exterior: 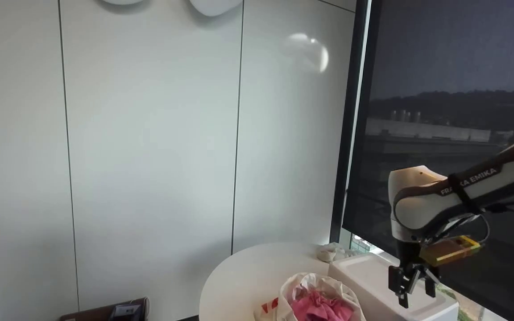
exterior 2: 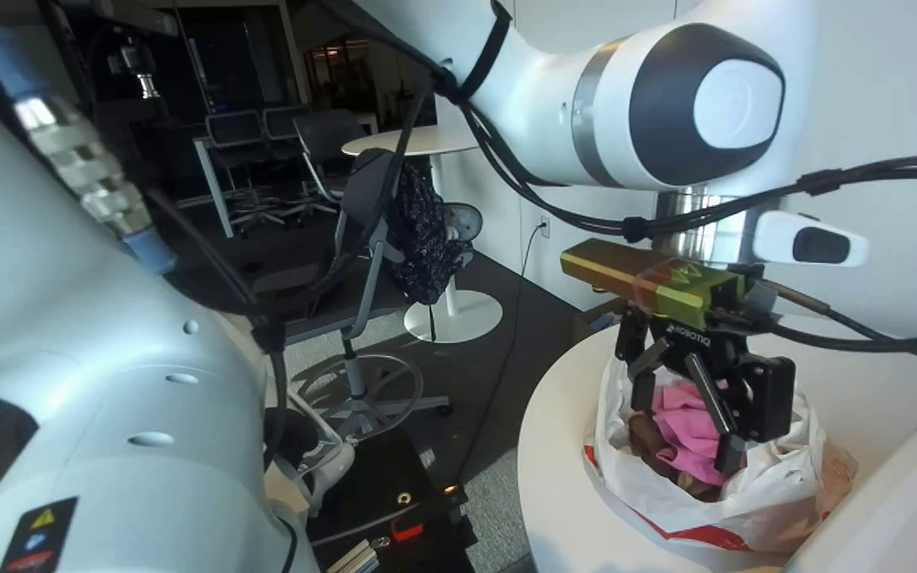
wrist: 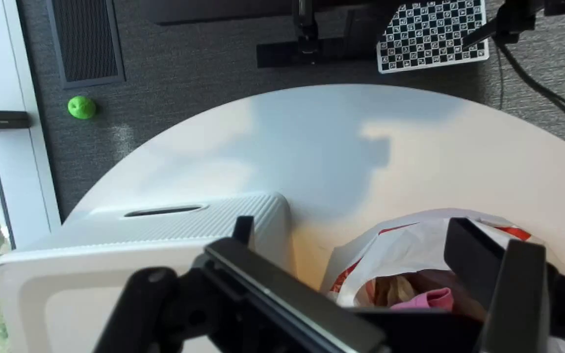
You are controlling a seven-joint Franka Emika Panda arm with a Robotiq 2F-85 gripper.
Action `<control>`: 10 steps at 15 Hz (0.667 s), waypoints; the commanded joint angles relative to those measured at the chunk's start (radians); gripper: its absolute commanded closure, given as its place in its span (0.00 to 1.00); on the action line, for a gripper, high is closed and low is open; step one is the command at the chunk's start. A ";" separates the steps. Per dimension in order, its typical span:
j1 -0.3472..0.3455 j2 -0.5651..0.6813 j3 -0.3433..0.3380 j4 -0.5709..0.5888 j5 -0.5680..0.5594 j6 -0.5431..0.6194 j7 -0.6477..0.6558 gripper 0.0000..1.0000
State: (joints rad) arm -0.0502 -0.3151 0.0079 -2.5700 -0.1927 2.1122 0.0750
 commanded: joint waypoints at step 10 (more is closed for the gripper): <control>0.105 0.435 0.113 0.126 -0.270 0.478 0.312 0.00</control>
State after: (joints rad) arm 0.0397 -0.0025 0.1424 -2.5238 -0.3915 2.5283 0.3104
